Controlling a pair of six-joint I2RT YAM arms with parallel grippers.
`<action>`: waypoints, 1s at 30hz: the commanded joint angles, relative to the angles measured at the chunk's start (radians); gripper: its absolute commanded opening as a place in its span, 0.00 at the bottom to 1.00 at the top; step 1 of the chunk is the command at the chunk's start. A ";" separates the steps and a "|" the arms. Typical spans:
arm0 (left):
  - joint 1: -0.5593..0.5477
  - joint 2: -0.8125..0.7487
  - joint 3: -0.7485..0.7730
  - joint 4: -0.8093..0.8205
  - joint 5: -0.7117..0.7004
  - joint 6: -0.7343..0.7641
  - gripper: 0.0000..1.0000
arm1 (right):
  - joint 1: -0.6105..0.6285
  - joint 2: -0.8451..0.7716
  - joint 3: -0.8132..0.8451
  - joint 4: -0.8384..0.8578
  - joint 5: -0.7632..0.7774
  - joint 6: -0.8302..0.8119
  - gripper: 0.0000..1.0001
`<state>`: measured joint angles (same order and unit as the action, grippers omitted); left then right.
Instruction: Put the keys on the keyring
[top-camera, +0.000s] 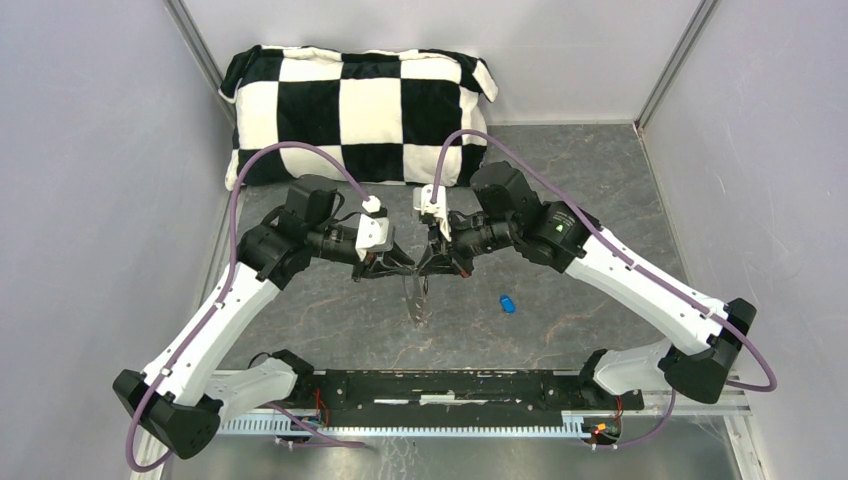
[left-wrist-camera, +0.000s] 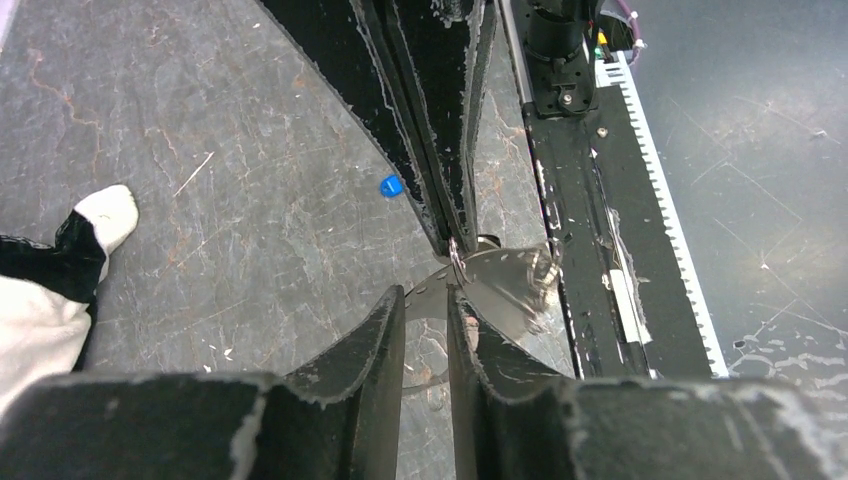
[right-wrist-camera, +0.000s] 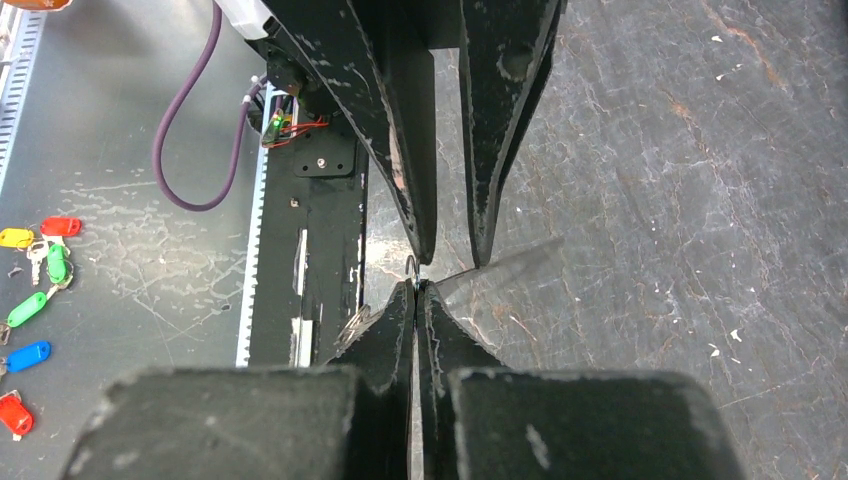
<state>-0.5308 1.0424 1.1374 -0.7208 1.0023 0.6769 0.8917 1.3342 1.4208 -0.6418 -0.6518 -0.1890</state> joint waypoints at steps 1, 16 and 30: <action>-0.009 0.008 0.053 -0.079 0.047 0.102 0.27 | 0.016 0.025 0.084 -0.005 0.029 -0.020 0.00; -0.012 0.010 0.100 -0.295 0.026 0.302 0.39 | 0.043 0.058 0.139 -0.055 0.089 -0.039 0.00; -0.012 -0.010 0.066 -0.066 0.036 0.109 0.43 | 0.055 0.076 0.149 -0.053 0.080 -0.030 0.00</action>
<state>-0.5392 1.0599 1.2160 -0.9157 1.0039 0.8860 0.9382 1.4071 1.5112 -0.7288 -0.5724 -0.2150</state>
